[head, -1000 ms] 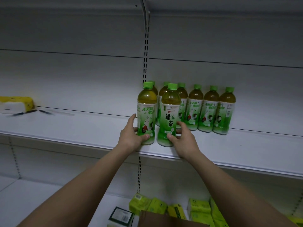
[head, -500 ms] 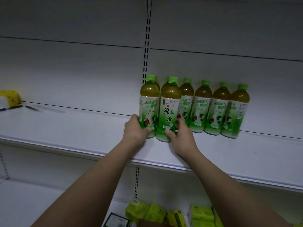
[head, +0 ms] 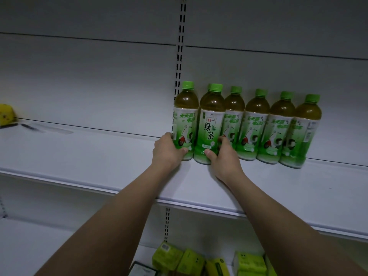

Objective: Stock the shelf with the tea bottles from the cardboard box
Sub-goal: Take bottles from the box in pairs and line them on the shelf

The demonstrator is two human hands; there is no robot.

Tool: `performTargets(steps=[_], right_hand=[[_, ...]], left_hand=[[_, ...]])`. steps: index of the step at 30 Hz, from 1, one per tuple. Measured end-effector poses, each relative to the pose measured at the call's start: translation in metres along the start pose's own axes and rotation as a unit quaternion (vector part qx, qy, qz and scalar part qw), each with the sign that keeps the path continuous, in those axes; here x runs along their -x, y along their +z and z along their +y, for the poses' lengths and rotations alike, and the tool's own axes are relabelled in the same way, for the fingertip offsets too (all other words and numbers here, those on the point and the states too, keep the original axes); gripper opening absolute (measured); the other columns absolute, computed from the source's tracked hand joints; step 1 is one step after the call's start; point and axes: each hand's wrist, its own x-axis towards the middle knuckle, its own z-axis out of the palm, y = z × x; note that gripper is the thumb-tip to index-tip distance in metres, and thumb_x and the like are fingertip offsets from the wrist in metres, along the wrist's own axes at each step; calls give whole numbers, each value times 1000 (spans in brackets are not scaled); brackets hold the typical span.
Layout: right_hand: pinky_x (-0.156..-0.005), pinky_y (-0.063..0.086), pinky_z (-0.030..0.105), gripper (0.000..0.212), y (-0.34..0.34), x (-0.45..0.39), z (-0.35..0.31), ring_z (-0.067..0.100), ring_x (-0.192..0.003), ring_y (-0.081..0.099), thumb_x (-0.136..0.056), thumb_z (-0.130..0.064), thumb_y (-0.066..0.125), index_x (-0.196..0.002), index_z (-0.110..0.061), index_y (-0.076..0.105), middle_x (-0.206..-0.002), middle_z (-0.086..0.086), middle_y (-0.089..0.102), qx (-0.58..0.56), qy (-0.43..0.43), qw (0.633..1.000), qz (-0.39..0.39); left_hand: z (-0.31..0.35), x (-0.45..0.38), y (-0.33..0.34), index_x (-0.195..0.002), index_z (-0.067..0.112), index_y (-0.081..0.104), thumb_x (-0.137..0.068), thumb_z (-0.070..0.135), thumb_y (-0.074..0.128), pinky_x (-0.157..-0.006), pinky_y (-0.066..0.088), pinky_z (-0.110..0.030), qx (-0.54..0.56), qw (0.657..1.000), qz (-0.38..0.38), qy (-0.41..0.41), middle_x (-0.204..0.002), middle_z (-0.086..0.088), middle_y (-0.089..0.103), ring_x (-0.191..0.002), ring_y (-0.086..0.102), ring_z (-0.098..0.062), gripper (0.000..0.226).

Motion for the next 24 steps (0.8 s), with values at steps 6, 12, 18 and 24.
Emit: performTargets(steps=[6,12,18,24], right_hand=[[-105,38,34,48,-9,3,-5,30,-129,49,-95,-25,57,-137,-7,41,-141,11,52,35,36,996,-70],[-92,44,32,47,-34,25,-24,30,-118,55,-91,-33,60,-129,-8,49,-128,8,58,86,35,985,-145],[-85,51,39,27,-64,63,-50,27,-93,63,-86,-33,57,-98,-10,65,-97,9,68,177,15,963,-201],[-74,54,39,25,-85,141,-57,28,-83,63,-89,-37,50,-83,-17,64,-87,4,69,195,-67,970,-128]], left_hand=[[8,6,-4,-122,12,54,-88,34,65,-93,46,-39,-110,993,-39,2,-122,-10,64,-109,60,-30,42],[23,30,-26,-119,23,58,-86,63,44,-109,21,-59,-298,950,-92,27,-119,-3,65,-116,56,-28,53],[38,81,-50,-113,22,59,-84,60,46,-93,46,-43,-290,948,-119,45,-117,-3,64,-109,57,-27,50],[36,156,-62,-93,28,66,-80,58,51,-91,50,-39,-180,975,-125,47,-102,2,70,-99,62,-23,36]])
